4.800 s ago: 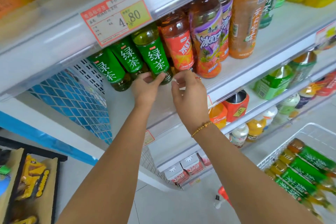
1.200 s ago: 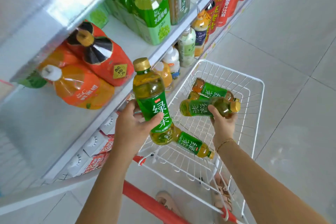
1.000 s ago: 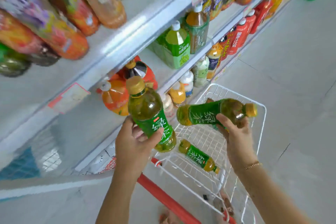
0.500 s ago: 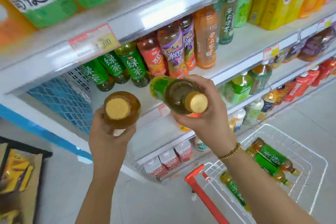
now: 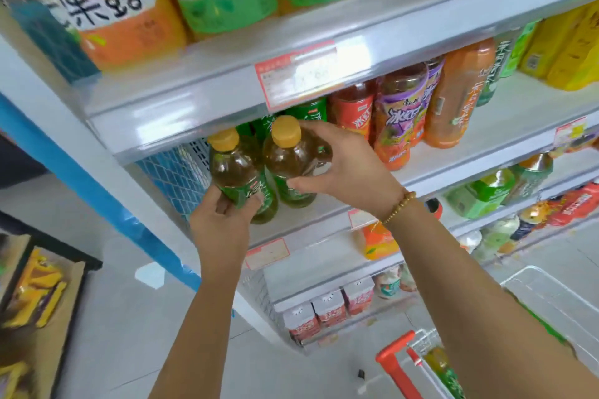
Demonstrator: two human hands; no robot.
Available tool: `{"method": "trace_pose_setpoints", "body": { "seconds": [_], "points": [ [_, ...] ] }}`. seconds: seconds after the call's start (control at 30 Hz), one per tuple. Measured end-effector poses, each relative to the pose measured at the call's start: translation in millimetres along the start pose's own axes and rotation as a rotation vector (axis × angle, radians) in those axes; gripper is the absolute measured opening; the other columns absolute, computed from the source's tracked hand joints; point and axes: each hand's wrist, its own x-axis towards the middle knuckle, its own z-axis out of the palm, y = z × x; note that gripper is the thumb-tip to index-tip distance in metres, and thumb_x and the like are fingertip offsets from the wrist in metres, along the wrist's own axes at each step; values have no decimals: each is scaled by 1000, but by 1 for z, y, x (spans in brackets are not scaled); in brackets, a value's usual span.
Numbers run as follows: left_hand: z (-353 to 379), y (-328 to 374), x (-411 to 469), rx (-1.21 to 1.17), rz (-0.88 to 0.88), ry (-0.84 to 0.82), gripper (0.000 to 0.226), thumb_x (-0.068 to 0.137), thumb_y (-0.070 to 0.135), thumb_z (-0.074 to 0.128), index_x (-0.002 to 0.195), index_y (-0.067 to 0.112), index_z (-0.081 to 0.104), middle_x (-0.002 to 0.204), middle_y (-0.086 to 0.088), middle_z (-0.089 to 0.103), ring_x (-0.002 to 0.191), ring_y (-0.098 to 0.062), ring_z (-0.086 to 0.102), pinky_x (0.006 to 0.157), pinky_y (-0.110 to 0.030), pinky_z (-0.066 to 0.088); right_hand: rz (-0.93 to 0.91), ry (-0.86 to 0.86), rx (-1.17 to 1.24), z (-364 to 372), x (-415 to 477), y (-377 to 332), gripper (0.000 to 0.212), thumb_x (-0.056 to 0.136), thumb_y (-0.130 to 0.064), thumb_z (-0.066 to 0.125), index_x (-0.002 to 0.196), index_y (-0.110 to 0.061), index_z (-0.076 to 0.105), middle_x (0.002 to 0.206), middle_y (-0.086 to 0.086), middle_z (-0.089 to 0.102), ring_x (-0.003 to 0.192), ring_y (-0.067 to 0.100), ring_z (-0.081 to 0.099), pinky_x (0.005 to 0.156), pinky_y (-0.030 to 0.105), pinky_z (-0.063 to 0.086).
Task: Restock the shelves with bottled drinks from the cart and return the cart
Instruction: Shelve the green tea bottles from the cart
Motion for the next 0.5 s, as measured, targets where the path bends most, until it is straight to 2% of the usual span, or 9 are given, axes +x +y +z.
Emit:
{"method": "trace_pose_setpoints", "body": {
  "seconds": [0.07, 0.13, 0.2, 0.27, 0.33, 0.37, 0.47, 0.5],
  "points": [
    [-3, -3, 5, -46, -30, -5, 28, 72, 1, 76, 98, 1, 67, 81, 2, 68, 65, 10, 59, 62, -2, 45, 56, -5, 48, 8, 13, 0, 72, 69, -25, 81, 131, -12, 47, 118, -2, 62, 106, 7, 57, 93, 15, 43],
    [-3, -6, 11, -60, -49, -26, 28, 74, 1, 75, 100, 2, 67, 87, -2, 71, 70, 9, 62, 65, -3, 46, 127, 32, 184, 20, 20, 5, 67, 72, -22, 79, 129, -11, 46, 114, -4, 62, 107, 8, 58, 97, 23, 46],
    [-2, -9, 16, -94, -74, -68, 34, 76, 0, 73, 108, 5, 64, 99, -3, 72, 84, 4, 65, 77, -10, 50, 183, 96, 270, 31, 22, 12, 68, 75, -20, 77, 134, -14, 43, 116, -10, 58, 112, 5, 54, 102, 28, 45],
    [1, -12, 18, -153, -109, -91, 44, 78, 0, 71, 118, 8, 57, 110, -3, 69, 100, -6, 65, 89, -22, 51, 189, 195, 245, 43, 18, 17, 77, 74, -21, 78, 139, -15, 40, 116, -19, 49, 112, -2, 46, 102, 18, 40],
    [5, -15, 15, -193, -142, -74, 50, 77, 0, 71, 121, 6, 51, 114, -4, 66, 105, -10, 64, 93, -25, 51, 185, 305, 176, 56, 9, 19, 82, 69, -24, 82, 139, -17, 40, 116, -14, 47, 107, -6, 40, 94, 4, 35],
    [7, -18, 13, -192, -152, -57, 50, 76, 0, 73, 121, 6, 51, 113, -3, 66, 104, -9, 64, 93, -24, 51, 209, 340, 169, 64, 4, 21, 81, 67, -24, 83, 136, -18, 42, 117, -8, 50, 106, -2, 44, 93, 7, 39],
    [12, -26, 4, -8, -151, -4, 41, 74, 12, 77, 109, 14, 56, 98, 10, 64, 91, 2, 60, 89, -21, 49, 375, 417, 194, 83, -14, 30, 59, 67, -20, 83, 116, -14, 52, 106, -4, 53, 102, 15, 55, 87, 35, 52],
    [12, -28, 3, 40, -135, 2, 39, 73, 15, 78, 106, 17, 58, 94, 12, 63, 87, 4, 58, 85, -19, 48, 408, 424, 139, 86, -19, 33, 52, 68, -20, 83, 112, -13, 55, 102, -4, 53, 100, 17, 56, 85, 37, 52]
  ]
}}
